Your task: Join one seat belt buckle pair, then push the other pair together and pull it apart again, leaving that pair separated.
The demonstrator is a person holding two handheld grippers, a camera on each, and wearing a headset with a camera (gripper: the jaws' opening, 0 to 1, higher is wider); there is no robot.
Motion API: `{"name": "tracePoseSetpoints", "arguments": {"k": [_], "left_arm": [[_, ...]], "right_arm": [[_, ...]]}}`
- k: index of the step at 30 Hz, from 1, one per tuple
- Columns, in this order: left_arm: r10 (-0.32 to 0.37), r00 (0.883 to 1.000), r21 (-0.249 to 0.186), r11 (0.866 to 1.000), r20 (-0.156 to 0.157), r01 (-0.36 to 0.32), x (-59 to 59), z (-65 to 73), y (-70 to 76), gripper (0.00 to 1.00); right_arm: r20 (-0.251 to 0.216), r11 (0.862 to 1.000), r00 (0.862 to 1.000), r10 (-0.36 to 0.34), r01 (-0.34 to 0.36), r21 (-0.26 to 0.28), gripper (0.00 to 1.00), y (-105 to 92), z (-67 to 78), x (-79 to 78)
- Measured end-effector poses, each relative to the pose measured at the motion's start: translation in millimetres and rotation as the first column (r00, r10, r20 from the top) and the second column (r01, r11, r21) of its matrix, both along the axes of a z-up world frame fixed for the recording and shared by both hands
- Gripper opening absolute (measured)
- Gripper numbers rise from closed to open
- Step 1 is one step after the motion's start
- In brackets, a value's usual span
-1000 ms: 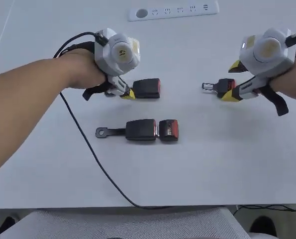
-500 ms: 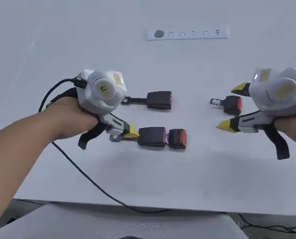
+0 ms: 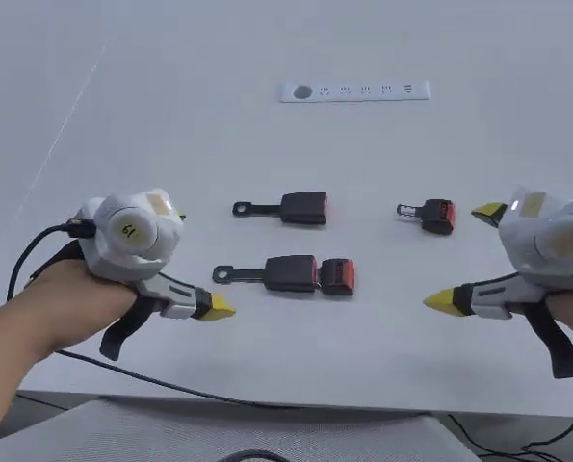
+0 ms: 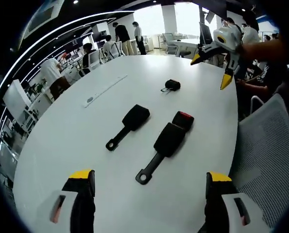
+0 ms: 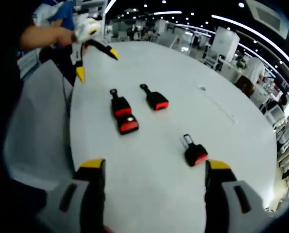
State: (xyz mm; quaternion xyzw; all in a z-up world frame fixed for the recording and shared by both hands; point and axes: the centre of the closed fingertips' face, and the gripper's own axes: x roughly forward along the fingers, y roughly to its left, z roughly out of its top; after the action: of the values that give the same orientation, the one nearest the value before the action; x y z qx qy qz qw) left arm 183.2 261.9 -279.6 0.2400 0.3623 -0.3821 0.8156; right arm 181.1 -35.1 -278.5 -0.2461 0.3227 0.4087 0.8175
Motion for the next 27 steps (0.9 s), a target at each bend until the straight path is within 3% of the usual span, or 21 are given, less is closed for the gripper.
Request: {"name": "tracePoseSetpoints", "arguments": {"k": [3, 5, 7, 9, 11, 14, 24, 27], "left_arm": [[0.042, 0.999, -0.024, 0.999, -0.007, -0.043, -5.7, 3.5, 6.0, 1.0], [0.07, 0.997, -0.017, 0.997, -0.018, -0.07, -9.3, 2.6, 14.1, 0.97], [0.107, 0.994, -0.027, 0.994, -0.006, -0.107, -9.2, 2.8, 20.6, 0.99], [0.128, 0.992, -0.037, 0.991, -0.006, -0.128, -11.2, 4.0, 23.7, 1.0], [0.165, 0.986, -0.057, 0.985, 0.019, -0.164, -9.5, 8.3, 27.7, 1.0], [0.183, 0.983, -0.084, 0.98, 0.013, -0.181, -15.4, 12.5, 27.9, 1.0], [0.222, 0.975, -0.102, 0.97, 0.018, -0.219, -23.6, 17.9, 29.9, 1.0], [0.222, 0.975, -0.103, 0.97, 0.022, -0.219, -24.9, 19.4, 29.3, 1.0]], "right_arm": [[0.015, 0.998, 0.999, -0.052, 0.052, 0.028, 0.93, -9.1, 7.1, -2.4], [0.017, 0.996, 0.996, -0.083, 0.082, 0.047, 0.96, -14.3, 10.2, -4.8], [-0.001, 0.992, 0.993, -0.116, 0.116, 0.058, 0.99, -19.3, 7.6, -6.8], [0.007, 0.99, 0.99, -0.14, 0.14, 0.028, 1.0, -28.2, 2.6, -7.2], [0.015, 0.987, 0.987, -0.16, 0.159, 0.03, 1.0, -32.8, 4.3, -6.7], [0.015, 0.982, 0.984, -0.179, 0.178, 0.061, 1.0, -33.0, 10.9, -6.9], [-0.005, 0.966, 0.976, -0.216, 0.214, 0.147, 1.0, -21.7, 17.5, -15.2], [-0.006, 0.964, 0.976, -0.218, 0.217, 0.152, 1.0, -20.5, 18.2, -17.0]]}}
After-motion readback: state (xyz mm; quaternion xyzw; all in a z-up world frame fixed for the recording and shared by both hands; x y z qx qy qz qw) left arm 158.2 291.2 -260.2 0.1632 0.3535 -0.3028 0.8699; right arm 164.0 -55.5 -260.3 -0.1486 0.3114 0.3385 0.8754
